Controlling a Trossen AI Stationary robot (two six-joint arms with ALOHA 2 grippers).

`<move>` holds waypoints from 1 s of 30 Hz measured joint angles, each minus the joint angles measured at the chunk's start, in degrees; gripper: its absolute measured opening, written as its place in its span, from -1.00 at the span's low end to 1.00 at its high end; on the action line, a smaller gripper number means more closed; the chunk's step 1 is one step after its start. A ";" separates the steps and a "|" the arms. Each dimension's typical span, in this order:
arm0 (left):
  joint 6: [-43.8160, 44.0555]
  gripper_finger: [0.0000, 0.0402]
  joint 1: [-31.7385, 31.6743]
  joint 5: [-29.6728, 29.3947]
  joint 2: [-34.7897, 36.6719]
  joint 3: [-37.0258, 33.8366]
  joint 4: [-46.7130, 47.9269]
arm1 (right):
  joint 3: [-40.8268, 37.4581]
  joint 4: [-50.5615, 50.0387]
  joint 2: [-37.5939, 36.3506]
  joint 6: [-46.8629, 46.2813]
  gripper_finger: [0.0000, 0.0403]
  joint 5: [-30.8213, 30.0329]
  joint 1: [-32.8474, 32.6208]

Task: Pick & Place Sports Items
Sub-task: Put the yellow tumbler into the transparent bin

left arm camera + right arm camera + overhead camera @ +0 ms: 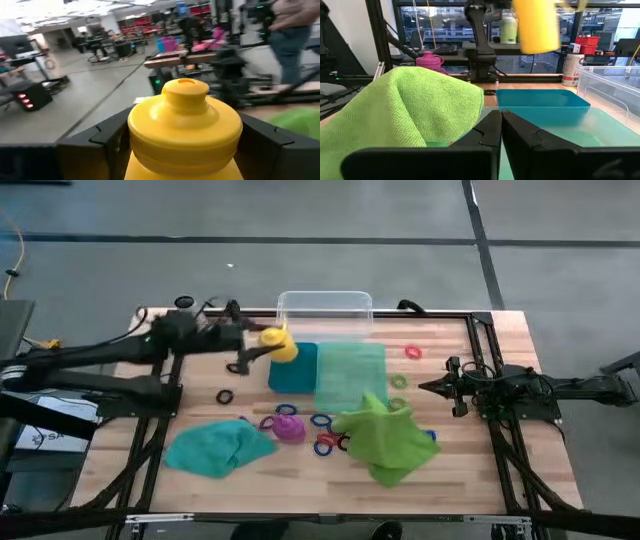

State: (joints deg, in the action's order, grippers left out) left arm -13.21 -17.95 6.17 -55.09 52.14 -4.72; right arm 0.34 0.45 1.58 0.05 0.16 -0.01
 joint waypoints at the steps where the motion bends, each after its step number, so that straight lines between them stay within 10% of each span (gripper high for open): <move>1: 0.04 0.03 -2.17 1.51 -1.86 1.53 0.01 | 0.02 0.00 0.00 0.00 -1.00 -0.02 0.02; 10: 4.92 0.03 -19.03 17.64 -17.01 11.76 -2.33 | 0.01 0.00 0.00 0.00 -1.00 0.00 0.02; 30: 9.19 0.03 -29.03 20.29 -42.92 12.03 -22.80 | 0.00 0.00 0.00 0.00 -1.00 0.00 0.01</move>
State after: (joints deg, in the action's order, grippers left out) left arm -4.01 -46.98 26.46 -98.00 64.16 -27.53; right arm 0.34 0.45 1.58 0.05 0.16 0.01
